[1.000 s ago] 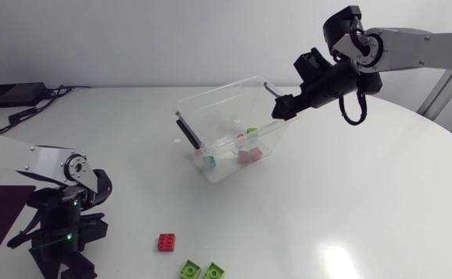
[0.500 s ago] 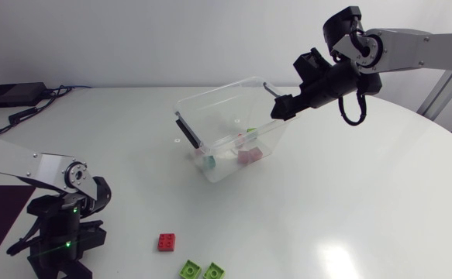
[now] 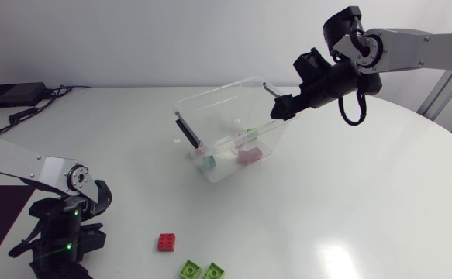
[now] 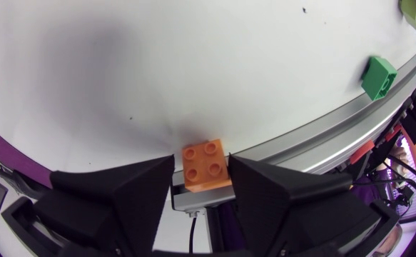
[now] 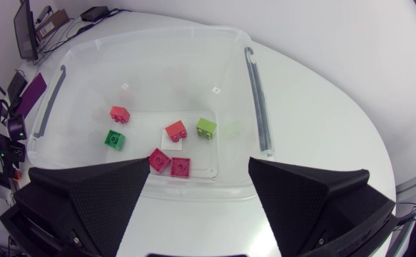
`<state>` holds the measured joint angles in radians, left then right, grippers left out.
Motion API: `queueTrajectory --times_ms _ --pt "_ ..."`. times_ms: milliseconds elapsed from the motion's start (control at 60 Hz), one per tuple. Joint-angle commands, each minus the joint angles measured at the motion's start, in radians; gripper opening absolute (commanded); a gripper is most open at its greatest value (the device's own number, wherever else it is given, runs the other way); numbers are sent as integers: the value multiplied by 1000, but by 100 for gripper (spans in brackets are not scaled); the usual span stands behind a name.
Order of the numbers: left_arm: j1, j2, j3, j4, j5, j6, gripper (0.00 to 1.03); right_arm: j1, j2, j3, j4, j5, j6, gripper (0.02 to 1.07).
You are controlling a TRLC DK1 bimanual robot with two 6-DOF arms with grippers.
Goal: Place the duplo bricks in the container
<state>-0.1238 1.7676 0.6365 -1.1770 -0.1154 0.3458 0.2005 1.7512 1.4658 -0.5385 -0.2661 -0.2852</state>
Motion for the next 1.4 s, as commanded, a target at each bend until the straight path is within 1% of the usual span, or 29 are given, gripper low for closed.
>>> queueTrajectory --times_ms 0,50,150,367,600,667,800,900,950,1000,1200,1283,1383 --pt "0 16 0 0 5 -22 39 -12 19 -25 5 -7 -14 102" --pt "1 16 5 -4 6 -22 37 -10 22 -24 6 -7 -14 102" --pt "23 15 35 -19 13 -25 25 -4 24 -24 9 -7 -12 102" --pt "32 7 49 -15 19 -25 18 -3 24 -22 9 -7 -12 102" --pt "42 -5 66 -29 17 -24 18 4 24 -24 9 -5 -8 102" --pt "69 -3 88 -46 14 -21 19 7 24 -27 9 -5 -8 102" --pt "128 -10 94 -52 -49 -14 22 8 24 -28 9 -5 -8 102" --pt "148 -31 97 -59 -69 -4 25 8 25 -27 9 -5 -11 102" --pt "181 -45 97 -67 -84 18 26 8 27 -25 9 -5 -12 102" --pt "217 -54 95 -67 -116 33 31 10 25 -25 9 -5 -12 102" --pt "369 -69 60 -59 -251 101 31 20 24 -32 9 -4 -8 102" --pt "400 -68 35 -53 -276 122 31 27 24 -39 15 -2 -5 102" --pt "395 -60 -14 -42 -276 131 31 28 24 -39 17 -2 -5 102"
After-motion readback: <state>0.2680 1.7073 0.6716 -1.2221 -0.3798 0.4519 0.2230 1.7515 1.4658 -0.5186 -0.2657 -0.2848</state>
